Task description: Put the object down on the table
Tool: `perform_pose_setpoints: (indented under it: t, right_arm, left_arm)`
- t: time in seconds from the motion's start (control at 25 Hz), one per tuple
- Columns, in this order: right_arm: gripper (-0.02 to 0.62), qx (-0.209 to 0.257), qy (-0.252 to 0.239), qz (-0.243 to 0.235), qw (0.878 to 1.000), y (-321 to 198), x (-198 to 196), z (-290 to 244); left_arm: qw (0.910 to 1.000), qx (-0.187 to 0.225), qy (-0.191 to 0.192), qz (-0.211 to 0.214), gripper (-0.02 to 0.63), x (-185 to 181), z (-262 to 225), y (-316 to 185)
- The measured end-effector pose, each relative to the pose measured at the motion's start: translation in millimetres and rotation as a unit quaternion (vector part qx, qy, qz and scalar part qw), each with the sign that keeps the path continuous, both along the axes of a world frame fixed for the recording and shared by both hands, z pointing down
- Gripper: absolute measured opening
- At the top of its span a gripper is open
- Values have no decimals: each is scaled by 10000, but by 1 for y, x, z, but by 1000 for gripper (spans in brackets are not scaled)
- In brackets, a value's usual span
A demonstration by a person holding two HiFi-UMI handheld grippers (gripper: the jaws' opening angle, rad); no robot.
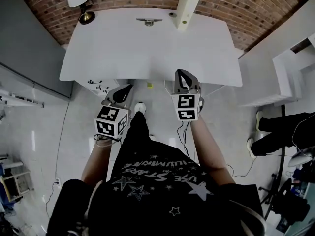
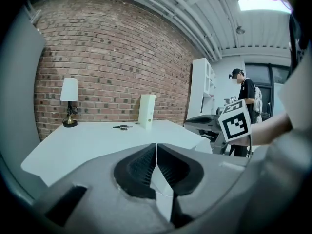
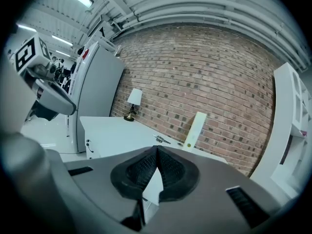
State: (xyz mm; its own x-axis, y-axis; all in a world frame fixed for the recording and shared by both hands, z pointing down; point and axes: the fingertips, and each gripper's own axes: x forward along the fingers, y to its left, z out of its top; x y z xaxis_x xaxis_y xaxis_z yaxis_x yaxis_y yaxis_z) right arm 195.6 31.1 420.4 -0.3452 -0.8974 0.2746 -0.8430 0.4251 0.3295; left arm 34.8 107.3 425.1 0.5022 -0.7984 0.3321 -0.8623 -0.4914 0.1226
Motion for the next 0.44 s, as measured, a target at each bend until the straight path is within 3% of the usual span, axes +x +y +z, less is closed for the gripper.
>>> perform_pose_setpoints:
  t: [0.44]
  right_arm:
    - [2, -197, -431, 232, 9986, 39, 45, 7]
  left_arm:
    - [9999, -94, -101, 50, 20, 31, 3, 35]
